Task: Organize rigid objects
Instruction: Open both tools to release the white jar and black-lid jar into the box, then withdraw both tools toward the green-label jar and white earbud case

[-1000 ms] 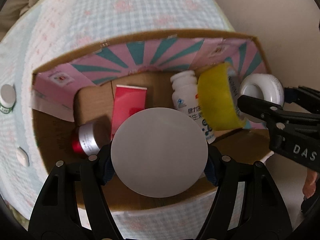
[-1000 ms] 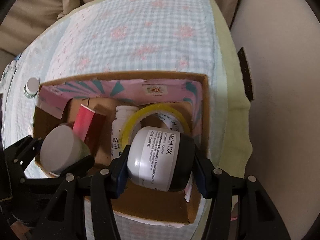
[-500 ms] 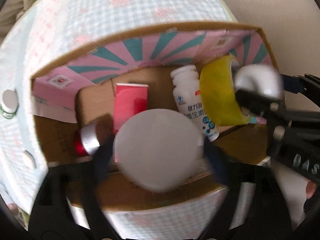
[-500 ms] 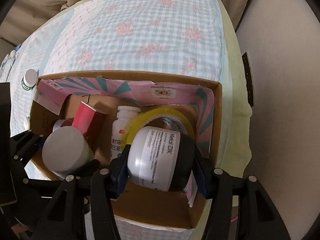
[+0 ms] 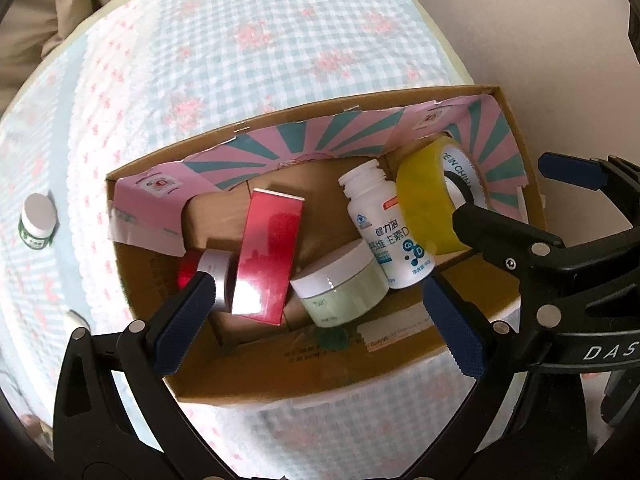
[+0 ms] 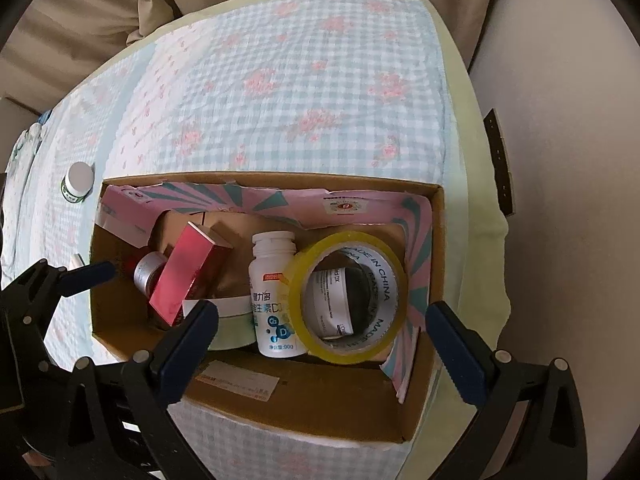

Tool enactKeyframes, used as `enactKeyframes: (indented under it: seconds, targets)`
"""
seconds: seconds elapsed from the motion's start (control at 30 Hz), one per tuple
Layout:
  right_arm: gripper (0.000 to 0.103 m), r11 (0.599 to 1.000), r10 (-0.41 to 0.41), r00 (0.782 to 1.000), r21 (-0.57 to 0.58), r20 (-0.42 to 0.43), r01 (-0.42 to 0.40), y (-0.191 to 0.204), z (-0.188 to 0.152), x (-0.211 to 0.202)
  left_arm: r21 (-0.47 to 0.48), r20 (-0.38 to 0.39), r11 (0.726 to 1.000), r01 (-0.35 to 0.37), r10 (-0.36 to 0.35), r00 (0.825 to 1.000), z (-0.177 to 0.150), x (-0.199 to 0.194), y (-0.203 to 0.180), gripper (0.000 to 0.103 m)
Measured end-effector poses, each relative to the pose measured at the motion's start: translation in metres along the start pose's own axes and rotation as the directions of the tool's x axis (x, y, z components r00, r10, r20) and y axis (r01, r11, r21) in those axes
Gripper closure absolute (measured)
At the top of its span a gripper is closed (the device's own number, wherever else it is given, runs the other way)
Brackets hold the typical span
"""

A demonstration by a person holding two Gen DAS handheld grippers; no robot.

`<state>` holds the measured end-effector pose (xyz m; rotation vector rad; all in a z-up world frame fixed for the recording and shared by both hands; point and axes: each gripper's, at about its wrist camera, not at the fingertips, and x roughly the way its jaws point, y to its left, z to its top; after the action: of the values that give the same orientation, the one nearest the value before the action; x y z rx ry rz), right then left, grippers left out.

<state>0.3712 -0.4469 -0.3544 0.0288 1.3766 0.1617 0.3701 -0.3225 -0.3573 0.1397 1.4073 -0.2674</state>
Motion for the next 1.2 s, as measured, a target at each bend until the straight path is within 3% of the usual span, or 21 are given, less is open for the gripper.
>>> enactKeyframes:
  seconds: [0.27, 0.57, 0.73, 0.9, 1.2]
  targets:
    - [0.000, 1.000, -0.011, 0.999, 0.015, 0.031, 0.011, 0.004, -0.009, -0.031, 0.026, 0.041, 0.999, 0.020, -0.021, 0.999, -0.012, -0.037, 0.000, 0.000]
    - [0.000, 0.999, 0.012, 0.995, 0.050, 0.094, -0.017, 0.025, -0.025, -0.099, 0.015, 0.136, 0.998, 0.055, -0.056, 0.989, -0.042, -0.114, 0.024, 0.000]
    - [0.000, 0.997, 0.012, 0.993, 0.076, 0.117, -0.021, 0.048, -0.034, -0.137, 0.027, 0.223, 0.998, 0.064, -0.069, 0.972, -0.064, -0.166, 0.047, 0.000]
    - [0.000, 0.998, -0.033, 0.990, 0.053, 0.136, 0.026, 0.086, -0.045, -0.168, 0.032, 0.297, 0.996, 0.081, -0.086, 0.951, -0.086, -0.211, 0.081, 0.000]
    - [0.000, 0.989, -0.137, 0.952, 0.093, 0.275, 0.116, 0.180, -0.080, -0.229, 0.080, 0.382, 0.993, 0.091, -0.115, 0.917, -0.135, -0.278, 0.176, 0.000]
